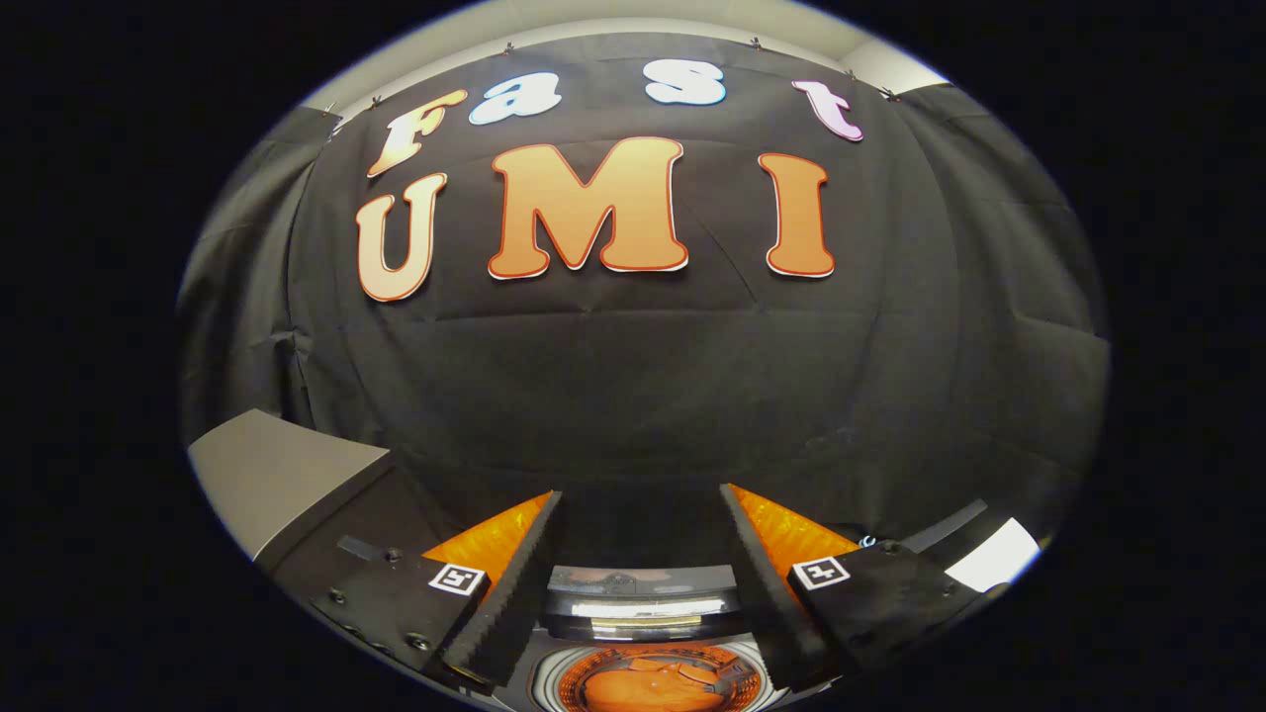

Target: Put the clothes into the washing machine and then close the washing machine lid.

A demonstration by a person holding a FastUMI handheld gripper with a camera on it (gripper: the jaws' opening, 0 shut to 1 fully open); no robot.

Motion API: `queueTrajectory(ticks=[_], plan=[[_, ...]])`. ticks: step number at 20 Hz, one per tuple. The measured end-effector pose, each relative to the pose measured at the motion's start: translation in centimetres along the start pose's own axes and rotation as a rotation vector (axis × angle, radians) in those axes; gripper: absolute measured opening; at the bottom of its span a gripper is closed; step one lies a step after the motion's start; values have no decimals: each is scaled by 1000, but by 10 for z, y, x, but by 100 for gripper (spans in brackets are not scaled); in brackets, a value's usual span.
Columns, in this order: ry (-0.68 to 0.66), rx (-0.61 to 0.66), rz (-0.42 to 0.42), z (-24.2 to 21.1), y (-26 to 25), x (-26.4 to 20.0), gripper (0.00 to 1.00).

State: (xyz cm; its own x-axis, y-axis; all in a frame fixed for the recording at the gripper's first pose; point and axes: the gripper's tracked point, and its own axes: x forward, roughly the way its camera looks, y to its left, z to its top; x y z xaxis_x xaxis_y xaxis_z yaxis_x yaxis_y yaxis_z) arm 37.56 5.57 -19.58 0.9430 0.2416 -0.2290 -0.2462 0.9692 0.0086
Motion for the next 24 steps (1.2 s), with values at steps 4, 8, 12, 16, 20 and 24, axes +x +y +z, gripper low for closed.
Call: queueTrajectory(ticks=[4, 8, 12, 16, 20, 24], plan=[[-6, -2, -3, -9, 0, -14, 97], [12, -1, 0, -22, 2, -29, 98], [35, 4, -4, -34, 3, -40, 98], [45, 5, -1, -61, 5, -64, 98], [140, 53, -6, -116, -5, -80, 98], [172, 70, -12, -134, -6, -89, 98]])
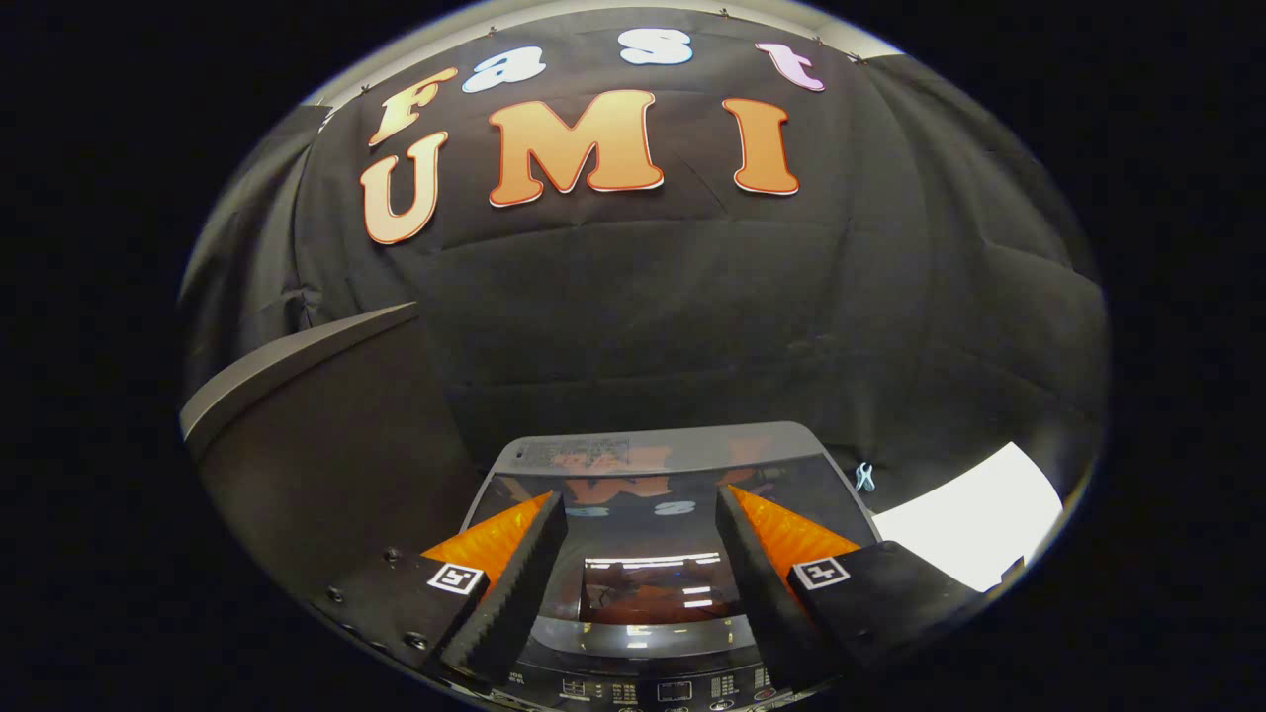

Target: Put the clothes into the washing machine and then close the washing machine lid.

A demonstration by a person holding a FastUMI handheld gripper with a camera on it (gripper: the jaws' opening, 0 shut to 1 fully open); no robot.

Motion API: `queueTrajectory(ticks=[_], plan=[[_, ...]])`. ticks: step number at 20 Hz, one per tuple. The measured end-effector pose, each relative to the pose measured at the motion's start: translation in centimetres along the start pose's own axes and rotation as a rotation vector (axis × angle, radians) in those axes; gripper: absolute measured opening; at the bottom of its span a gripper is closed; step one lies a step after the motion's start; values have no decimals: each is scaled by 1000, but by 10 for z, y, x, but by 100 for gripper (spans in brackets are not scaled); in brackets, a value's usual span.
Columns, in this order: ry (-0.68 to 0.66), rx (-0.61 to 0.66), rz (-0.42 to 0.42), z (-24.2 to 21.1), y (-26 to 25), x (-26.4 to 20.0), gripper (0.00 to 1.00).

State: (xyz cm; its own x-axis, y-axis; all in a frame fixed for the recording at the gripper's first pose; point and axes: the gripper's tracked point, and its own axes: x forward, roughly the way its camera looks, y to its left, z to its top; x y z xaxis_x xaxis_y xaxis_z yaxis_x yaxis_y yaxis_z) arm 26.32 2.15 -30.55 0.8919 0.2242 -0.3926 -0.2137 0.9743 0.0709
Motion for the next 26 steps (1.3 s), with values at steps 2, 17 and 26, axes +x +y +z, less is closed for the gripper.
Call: queueTrajectory(ticks=[2, 17, 26], plan=[[-14, 4, 4, 8, 1, -11, 97], [-341, 14, -84, 189, 53, -194, 97], [-441, -35, -76, 216, 11, -341, 97]])
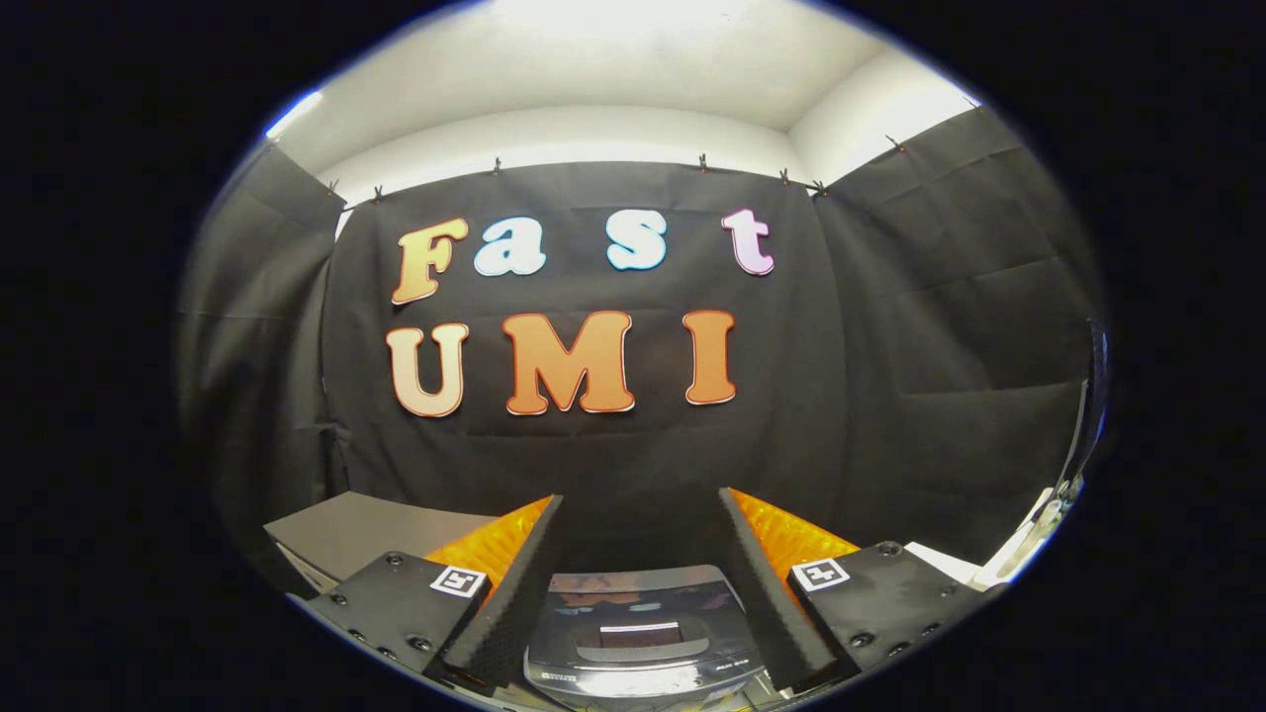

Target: Put the clothes into the washing machine and then close the washing machine lid.

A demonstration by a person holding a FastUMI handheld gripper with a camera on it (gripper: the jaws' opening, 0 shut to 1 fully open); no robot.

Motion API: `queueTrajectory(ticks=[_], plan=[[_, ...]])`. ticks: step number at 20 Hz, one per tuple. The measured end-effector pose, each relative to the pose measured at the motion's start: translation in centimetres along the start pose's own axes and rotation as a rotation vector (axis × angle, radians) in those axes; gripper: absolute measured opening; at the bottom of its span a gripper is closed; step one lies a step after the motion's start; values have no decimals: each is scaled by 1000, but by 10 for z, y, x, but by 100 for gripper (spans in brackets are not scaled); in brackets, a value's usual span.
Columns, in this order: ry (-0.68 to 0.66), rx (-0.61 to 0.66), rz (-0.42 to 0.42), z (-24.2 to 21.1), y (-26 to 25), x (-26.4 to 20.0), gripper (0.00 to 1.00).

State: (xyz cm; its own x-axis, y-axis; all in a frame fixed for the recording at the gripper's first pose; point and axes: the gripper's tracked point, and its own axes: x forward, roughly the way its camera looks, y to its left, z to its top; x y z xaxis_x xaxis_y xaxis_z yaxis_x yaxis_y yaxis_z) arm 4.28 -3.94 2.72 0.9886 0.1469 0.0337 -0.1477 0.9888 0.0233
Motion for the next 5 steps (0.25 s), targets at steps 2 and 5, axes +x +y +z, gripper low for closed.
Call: queueTrajectory(ticks=[2, 5], plan=[[-29, -27, 18, 12, -18, -26, 97], [-29, -53, 39, 9, -42, -63, 97]])
